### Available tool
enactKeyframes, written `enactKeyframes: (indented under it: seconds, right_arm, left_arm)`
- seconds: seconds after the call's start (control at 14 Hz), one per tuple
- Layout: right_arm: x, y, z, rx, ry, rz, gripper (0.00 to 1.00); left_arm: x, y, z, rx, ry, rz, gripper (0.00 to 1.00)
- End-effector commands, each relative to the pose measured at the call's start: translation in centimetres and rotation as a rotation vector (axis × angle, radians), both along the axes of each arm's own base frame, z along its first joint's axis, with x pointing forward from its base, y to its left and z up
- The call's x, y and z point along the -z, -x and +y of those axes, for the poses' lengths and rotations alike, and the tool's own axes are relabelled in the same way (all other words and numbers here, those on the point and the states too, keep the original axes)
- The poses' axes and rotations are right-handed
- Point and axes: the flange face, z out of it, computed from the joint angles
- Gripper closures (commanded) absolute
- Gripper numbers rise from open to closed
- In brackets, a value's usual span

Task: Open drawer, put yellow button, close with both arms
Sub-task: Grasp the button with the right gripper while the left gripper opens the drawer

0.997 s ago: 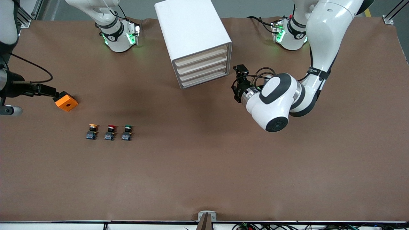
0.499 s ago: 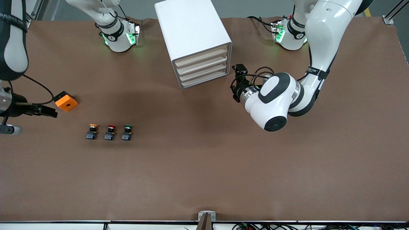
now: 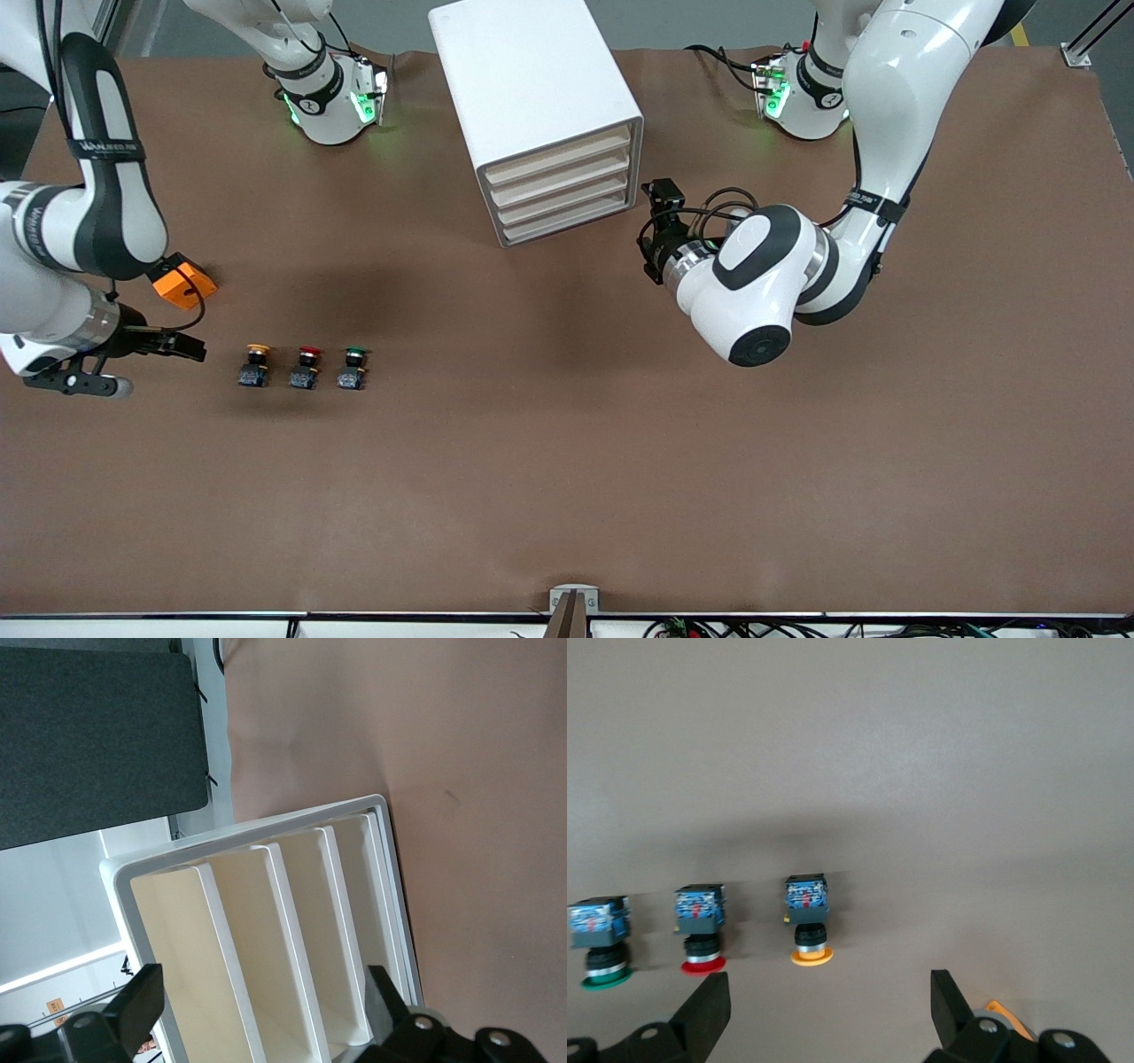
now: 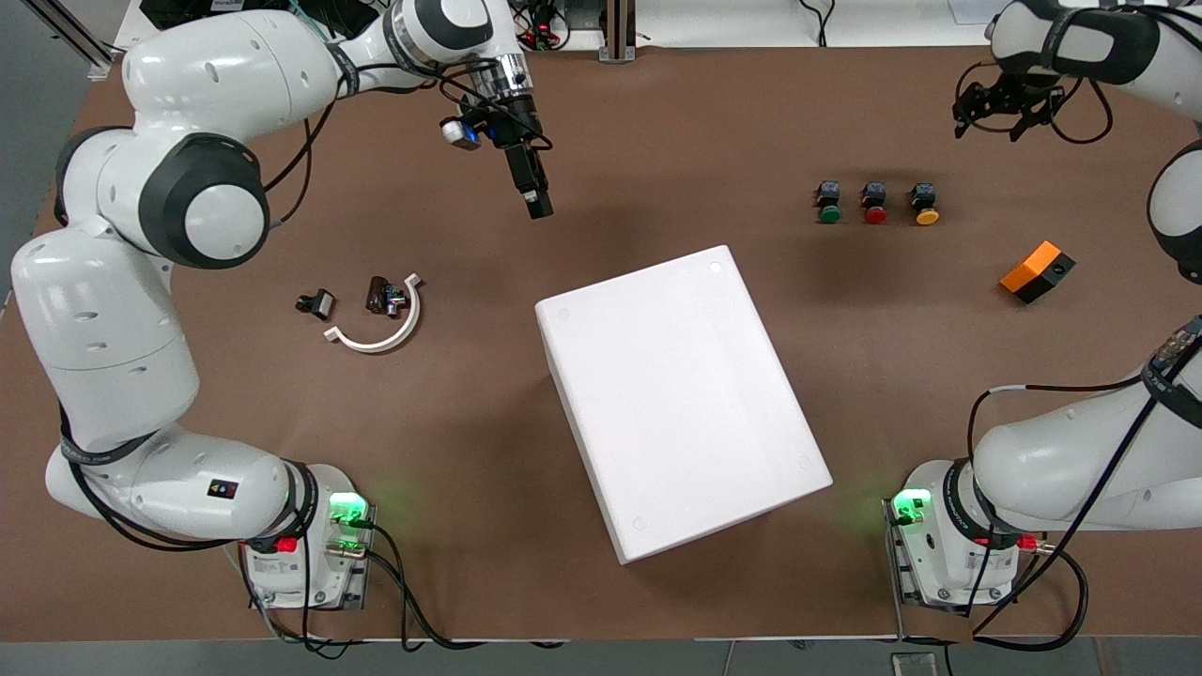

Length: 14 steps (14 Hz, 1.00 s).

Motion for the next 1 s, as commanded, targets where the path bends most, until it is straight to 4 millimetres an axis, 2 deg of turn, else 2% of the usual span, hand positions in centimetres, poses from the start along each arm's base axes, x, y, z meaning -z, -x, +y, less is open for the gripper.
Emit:
enactKeyframes:
  seconds: [0.0, 0.28, 0.57, 0.93]
  right_arm:
    - [2.7, -0.3, -0.5, 0.014, -0.004, -0.021, 0.00]
    - [7.1, -1.0, -0.2, 0.002, -0.002, -0.044, 0.00]
    - [8.3, -0.8, 0.3, -0.009, -0.004, -0.029, 0.00]
    - [11.1, 0.4, 1.9, -0.034, 0.003, -0.079, 0.00]
  left_arm:
    - [0.1, 0.3, -1.0, -0.010, -0.007, 0.039, 0.00]
    - [0.8, 1.2, -2.4, -0.002, -0.018, 0.064, 0.00]
    - [0.6, 1.7, -3.5, -0.024, 0.001, 0.093, 0.00]
    - [3.1, 3.1, -5.5, -0.025, -0.017, 0.169, 0.00]
